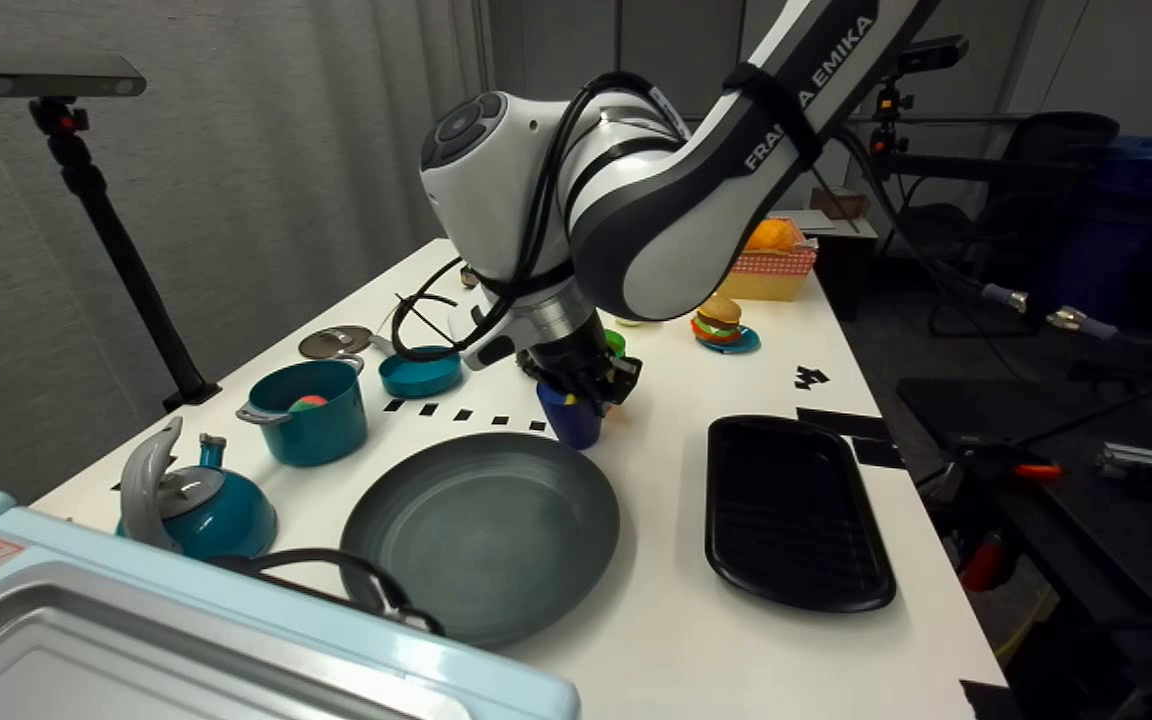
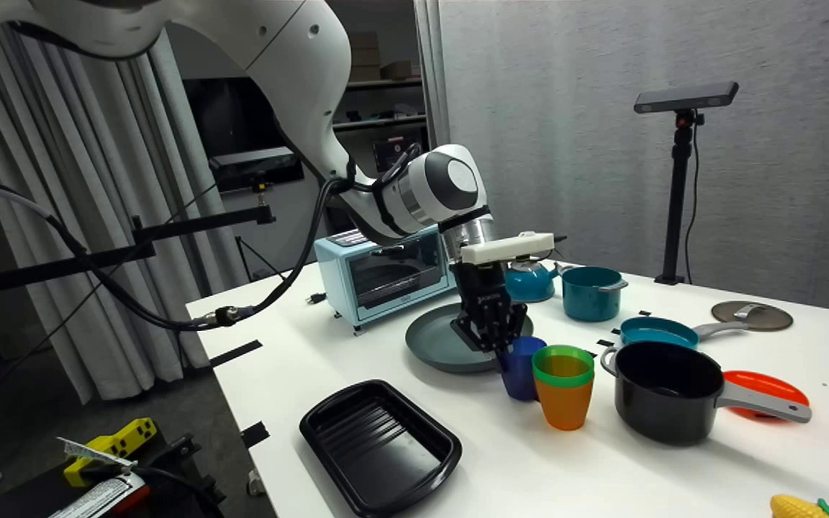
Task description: Pour the content of the blue cup onto the green plate
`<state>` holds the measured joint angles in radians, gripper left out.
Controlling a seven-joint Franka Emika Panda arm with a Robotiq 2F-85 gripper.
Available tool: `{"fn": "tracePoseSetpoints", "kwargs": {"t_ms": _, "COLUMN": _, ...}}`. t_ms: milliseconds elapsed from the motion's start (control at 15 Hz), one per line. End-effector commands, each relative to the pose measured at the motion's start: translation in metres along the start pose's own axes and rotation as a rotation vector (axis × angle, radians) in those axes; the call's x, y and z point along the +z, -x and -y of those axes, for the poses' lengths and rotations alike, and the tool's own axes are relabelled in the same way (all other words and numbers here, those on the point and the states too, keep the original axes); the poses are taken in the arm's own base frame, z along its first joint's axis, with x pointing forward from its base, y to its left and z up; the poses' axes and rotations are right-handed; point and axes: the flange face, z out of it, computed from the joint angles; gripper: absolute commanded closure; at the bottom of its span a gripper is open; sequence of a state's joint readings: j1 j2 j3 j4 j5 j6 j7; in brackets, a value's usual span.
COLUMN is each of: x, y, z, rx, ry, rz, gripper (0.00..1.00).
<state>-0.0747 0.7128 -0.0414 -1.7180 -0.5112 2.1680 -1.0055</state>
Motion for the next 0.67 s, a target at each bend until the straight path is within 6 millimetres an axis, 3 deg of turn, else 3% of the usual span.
{"fn": "tracePoseSetpoints", "kwargs": {"t_ms": 0, "x": 0.0054, "y": 0.0017, "z": -0.0002, "rx": -0.031, "ry": -0.012, "rz": 0.031, "gripper": 0.98}}
{"fn": "tracePoseSetpoints", "kwargs": {"t_ms": 600, "x": 0.0057, "y": 0.0021, "z": 0.0001, "rx": -0.030, "ry": -0.016, "rz": 0.034, "gripper": 0.98}}
